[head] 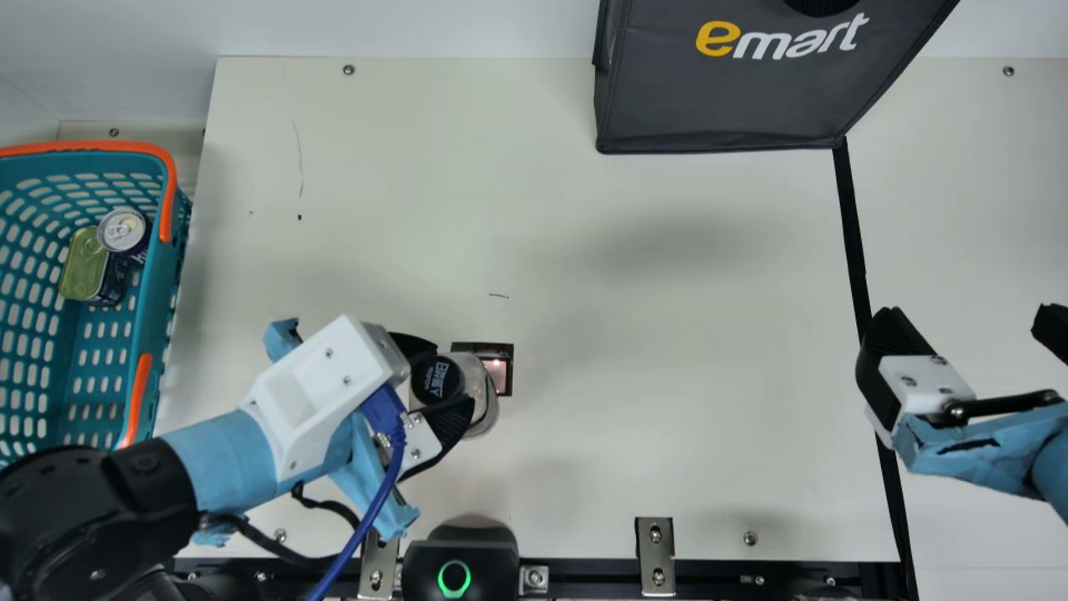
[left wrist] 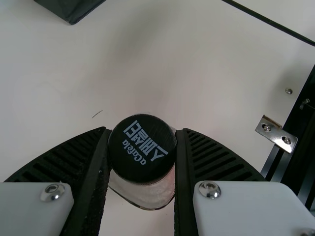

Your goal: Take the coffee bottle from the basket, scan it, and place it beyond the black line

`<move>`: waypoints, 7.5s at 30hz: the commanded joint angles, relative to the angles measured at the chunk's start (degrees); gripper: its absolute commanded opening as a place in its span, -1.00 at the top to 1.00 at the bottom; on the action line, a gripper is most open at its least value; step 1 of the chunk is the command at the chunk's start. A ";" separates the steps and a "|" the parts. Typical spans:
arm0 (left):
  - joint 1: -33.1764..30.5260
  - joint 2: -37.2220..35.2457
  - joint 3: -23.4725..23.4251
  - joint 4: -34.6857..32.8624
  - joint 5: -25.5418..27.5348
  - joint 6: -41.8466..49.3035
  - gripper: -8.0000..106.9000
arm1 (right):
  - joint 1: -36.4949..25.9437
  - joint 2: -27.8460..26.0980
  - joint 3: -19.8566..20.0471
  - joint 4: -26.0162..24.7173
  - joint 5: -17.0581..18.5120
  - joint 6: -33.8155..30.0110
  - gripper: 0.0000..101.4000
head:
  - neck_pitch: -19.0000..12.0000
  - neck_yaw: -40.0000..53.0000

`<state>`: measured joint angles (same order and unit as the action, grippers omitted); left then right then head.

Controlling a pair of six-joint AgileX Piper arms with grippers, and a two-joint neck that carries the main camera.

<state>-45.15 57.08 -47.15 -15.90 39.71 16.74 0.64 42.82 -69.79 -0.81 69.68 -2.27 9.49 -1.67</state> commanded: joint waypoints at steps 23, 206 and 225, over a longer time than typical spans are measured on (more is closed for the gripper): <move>-1.27 11.06 -10.04 3.91 -5.15 -1.61 0.68 | 0.00 0.00 0.00 0.00 0.00 0.00 -0.79 | -1.57 0.09; 36.85 -6.04 5.23 16.99 -9.46 -16.48 -0.71 | 0.00 0.00 0.00 0.00 0.11 0.00 -0.79 | -1.57 0.09; 44.96 -13.90 8.94 13.47 -6.53 -11.47 -0.71 | 0.00 0.00 0.00 0.00 0.11 0.00 -0.79 | -1.57 0.09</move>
<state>-0.56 43.37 -38.34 -2.12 33.26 5.06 0.64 42.82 -69.79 -0.81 69.79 -2.27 9.49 -1.67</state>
